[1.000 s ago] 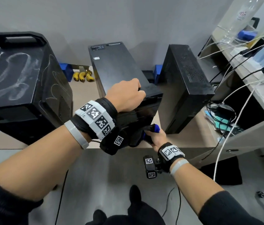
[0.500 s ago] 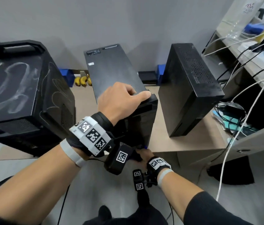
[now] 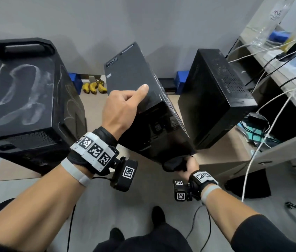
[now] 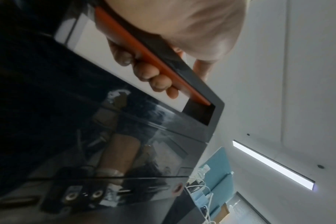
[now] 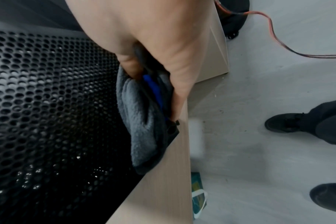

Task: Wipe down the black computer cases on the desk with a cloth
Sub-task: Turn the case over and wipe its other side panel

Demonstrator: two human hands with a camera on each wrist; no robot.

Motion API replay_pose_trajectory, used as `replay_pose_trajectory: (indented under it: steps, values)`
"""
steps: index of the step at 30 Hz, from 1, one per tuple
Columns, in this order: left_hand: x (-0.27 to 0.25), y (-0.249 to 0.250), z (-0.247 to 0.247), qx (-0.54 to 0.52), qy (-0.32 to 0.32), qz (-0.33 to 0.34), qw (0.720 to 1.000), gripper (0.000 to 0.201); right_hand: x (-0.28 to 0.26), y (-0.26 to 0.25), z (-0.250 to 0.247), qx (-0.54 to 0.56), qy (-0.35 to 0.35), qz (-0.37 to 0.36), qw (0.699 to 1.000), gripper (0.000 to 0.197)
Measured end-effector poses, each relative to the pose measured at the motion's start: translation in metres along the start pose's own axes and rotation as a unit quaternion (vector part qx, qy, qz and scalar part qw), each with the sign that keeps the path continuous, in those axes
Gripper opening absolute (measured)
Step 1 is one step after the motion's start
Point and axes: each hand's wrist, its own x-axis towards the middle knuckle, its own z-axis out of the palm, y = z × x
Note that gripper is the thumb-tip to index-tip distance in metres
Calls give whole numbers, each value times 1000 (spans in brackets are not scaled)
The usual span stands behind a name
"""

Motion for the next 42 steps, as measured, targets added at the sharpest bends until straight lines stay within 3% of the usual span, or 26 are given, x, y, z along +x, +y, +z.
replay_pose_trajectory:
  steps: [7,11,14,16,19,22,27,31,36,40,42]
  values:
    - [-1,-58,-12,-71,16,-37,997,68,30,-8,-10,-10,11,-16,1000,16]
    - [-10,-89,-13,-71,45,-34,996,57,62,-9,-21,-75,21,-22,997,42]
    - [-20,-121,-18,-38,65,-32,997,42,119,-1,-42,-96,32,-36,994,64]
    - [-29,-140,-20,-45,80,-59,994,33,108,-6,-39,-100,40,-46,993,58]
    - [-42,-171,-18,-119,139,-176,967,37,61,-19,-22,-100,65,-93,989,37]
    - [-55,-200,-17,-194,186,-281,921,34,56,-23,-21,-104,74,-145,981,36]
    - [-71,-236,-17,-232,223,-381,867,41,62,-29,-18,-141,62,-166,974,35]
    - [-82,-263,-21,-236,248,-412,844,33,67,-25,-14,-170,54,-177,968,37]
    - [-95,-272,-11,-205,248,-404,856,31,85,-19,-19,-185,53,-179,965,41]
    - [-91,-283,-17,-244,273,-436,822,33,108,-13,-29,-230,78,-172,955,44]
    - [-90,-282,-20,-247,264,-437,824,36,106,-14,-31,-251,86,-180,947,47]
